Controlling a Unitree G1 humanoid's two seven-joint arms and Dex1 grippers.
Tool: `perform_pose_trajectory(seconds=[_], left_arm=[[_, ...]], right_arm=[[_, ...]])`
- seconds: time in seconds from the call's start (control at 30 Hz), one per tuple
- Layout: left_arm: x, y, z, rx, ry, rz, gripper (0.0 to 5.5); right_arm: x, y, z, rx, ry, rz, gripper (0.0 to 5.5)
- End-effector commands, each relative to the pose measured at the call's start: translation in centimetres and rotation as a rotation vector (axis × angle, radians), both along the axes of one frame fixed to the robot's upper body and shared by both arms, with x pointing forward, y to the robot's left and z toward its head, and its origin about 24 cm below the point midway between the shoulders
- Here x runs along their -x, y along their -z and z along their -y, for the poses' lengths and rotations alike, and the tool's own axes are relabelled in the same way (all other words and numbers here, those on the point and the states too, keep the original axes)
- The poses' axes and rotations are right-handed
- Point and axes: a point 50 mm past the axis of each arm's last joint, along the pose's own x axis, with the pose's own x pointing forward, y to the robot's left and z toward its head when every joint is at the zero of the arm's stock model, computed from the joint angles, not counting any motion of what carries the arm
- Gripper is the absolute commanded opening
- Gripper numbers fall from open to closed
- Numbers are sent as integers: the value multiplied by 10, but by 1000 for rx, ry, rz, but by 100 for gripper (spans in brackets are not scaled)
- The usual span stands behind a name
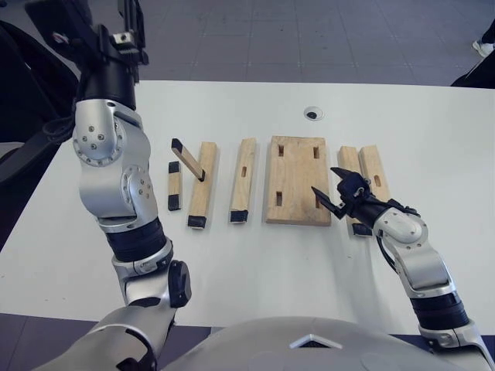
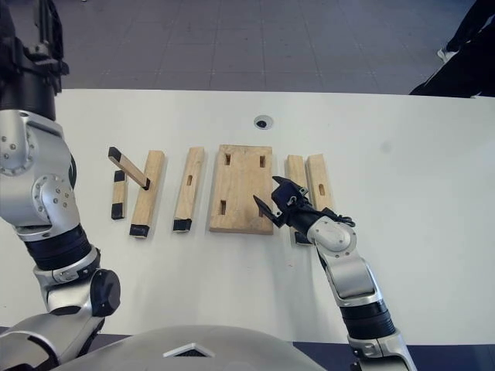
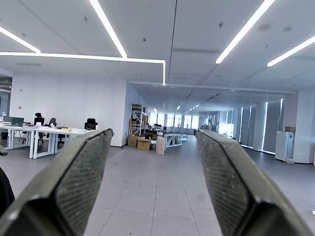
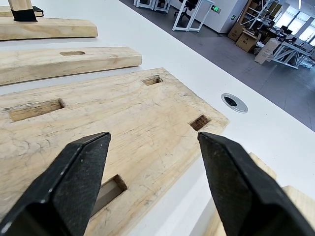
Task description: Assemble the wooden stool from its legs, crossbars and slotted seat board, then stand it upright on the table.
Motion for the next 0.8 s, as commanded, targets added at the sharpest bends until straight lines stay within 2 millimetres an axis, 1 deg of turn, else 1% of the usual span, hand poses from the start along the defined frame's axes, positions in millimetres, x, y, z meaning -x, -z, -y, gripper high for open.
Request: perform_pose_trajectory(seconds=[0.03, 0.07, 0.17, 0.2, 0.23, 0.3, 0.33, 0.37, 0.4, 0.43, 0.47, 0.53, 0.57, 0.6, 0.67, 0.73, 0.8], left_arm=[[-5, 11, -3, 19, 7, -57, 316], [-6, 18, -3, 26, 7, -90, 316], [-10, 62, -1, 98, 45, -265, 316], [-11, 87, 0, 124, 70, -368, 316], [-8, 119, 1, 141, 80, -499, 316], [2, 165, 1, 175, 90, -699, 316], [7, 180, 0, 196, 94, -763, 316], [10, 185, -5, 203, 77, -786, 316], [9, 181, -11, 203, 50, -773, 316], [5, 172, -17, 183, 31, -734, 316], [0, 156, -21, 153, 11, -668, 316], [-9, 112, -21, 88, -15, -483, 316], [-10, 89, -18, 56, -17, -379, 316], [-8, 66, -15, 27, -19, -276, 316], [0, 34, -8, -10, -16, -126, 316], [9, 14, -8, -36, -28, -40, 316], [18, 4, -16, -67, -61, -7, 316]], right_arm=[[-1, -2, -2, 6, -11, 7, 327], [-1, -2, -2, 6, -11, 7, 327], [0, -2, -1, 6, -10, 6, 327], [1, -1, -2, 6, -11, 5, 327], [1, -1, -2, 5, -11, 5, 327], [1, -1, -2, 4, -14, 4, 327], [2, -1, -2, 4, -12, 4, 327], [2, -1, -2, 4, -10, 3, 327], [2, -1, -1, 4, -8, 2, 327], [3, 0, -1, 5, -6, 1, 327], [4, 0, -1, 5, -4, -1, 327], [5, 2, -1, 4, -5, -6, 327], [5, 2, -2, 4, -6, -8, 327], [5, 2, -1, 5, -6, -9, 327], [4, 2, -1, 7, -7, -8, 327], [4, 2, -1, 7, -8, -7, 327], [4, 2, -2, 7, -10, -7, 327]])
